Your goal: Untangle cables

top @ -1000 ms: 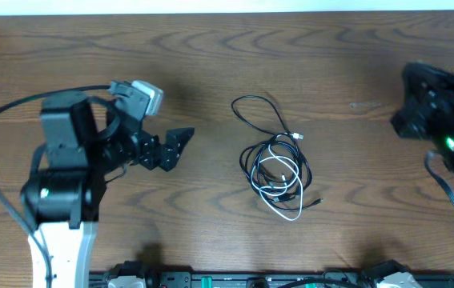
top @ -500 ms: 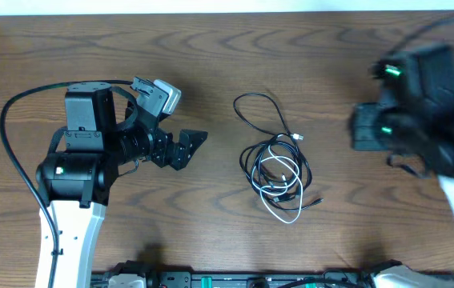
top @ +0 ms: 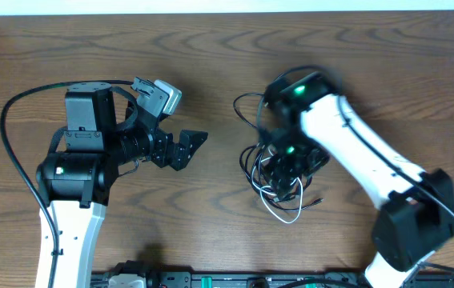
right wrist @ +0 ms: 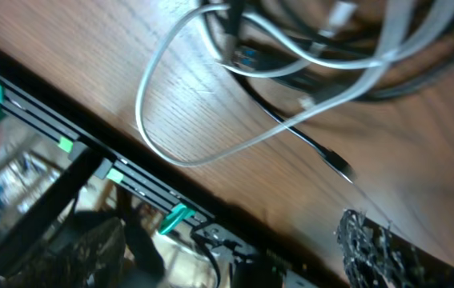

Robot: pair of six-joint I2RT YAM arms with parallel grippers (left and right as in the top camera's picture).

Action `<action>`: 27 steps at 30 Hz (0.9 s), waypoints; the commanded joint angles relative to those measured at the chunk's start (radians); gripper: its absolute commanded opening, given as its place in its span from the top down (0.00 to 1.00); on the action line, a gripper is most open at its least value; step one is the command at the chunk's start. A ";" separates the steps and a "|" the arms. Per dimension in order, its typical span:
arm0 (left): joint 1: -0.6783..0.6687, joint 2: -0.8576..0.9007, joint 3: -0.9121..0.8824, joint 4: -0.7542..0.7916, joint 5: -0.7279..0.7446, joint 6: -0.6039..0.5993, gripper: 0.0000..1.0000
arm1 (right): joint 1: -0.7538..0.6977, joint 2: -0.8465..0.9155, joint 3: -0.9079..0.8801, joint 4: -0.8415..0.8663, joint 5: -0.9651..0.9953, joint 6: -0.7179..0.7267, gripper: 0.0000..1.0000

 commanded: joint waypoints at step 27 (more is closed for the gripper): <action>-0.001 -0.010 -0.002 -0.002 -0.073 0.009 0.02 | 0.204 0.016 -0.280 0.350 -0.082 -0.007 0.82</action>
